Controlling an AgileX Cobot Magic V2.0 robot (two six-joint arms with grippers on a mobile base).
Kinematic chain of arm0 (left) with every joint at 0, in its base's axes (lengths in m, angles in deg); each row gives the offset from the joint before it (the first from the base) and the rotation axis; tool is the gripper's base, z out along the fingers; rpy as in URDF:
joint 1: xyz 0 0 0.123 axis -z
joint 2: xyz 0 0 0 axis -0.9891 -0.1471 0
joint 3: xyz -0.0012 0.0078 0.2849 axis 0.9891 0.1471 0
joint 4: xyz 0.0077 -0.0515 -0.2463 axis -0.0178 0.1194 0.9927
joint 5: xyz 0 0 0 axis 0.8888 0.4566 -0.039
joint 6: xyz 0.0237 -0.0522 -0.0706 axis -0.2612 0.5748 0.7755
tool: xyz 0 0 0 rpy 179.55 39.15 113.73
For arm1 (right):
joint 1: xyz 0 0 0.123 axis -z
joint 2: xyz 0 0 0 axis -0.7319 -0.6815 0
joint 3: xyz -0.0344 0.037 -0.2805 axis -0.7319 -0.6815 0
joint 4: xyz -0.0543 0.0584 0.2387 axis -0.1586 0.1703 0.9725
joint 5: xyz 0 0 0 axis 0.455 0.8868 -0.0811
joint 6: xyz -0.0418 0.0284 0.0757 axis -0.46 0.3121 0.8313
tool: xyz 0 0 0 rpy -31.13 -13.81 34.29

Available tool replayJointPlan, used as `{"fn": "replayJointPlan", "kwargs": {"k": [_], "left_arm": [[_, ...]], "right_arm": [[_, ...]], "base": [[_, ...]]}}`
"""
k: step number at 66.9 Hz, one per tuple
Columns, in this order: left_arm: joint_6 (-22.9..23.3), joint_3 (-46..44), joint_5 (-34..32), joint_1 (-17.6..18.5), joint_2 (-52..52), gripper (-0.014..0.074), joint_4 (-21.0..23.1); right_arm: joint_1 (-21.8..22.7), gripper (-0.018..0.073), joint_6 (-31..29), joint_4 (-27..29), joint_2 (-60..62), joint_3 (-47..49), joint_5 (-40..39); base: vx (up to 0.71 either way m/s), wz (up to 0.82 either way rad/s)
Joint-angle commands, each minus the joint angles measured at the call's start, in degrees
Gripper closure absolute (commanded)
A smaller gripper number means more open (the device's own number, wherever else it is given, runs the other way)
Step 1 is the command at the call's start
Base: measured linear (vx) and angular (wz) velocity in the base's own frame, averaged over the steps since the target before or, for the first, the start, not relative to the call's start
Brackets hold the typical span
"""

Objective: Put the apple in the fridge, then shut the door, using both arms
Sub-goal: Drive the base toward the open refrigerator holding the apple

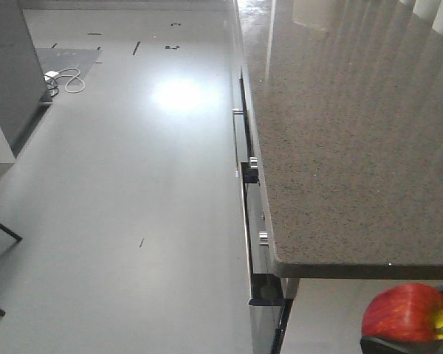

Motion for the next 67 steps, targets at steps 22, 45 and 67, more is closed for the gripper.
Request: {"fn": "replayJointPlan", "kwargs": {"k": [22,45,67], "left_arm": [[0.19,-1.07,-4.11,-0.23,0.74,0.0603,0.22],[0.19,-1.07,-4.11,-0.23,0.74,0.0603,0.22],[0.19,-1.07,-4.11,-0.23,0.74,0.0603,0.22]], "right_arm": [[0.02,0.0472,-0.63,1.5,-0.04,1.57,-3.4],[0.02,0.0472,-0.63,1.5,-0.04,1.57,-3.4],[0.02,0.0472,-0.63,1.5,-0.04,1.57,-3.4]], "base": [[-0.01,0.37],[-0.04,0.6],[-0.06,0.69]]}}
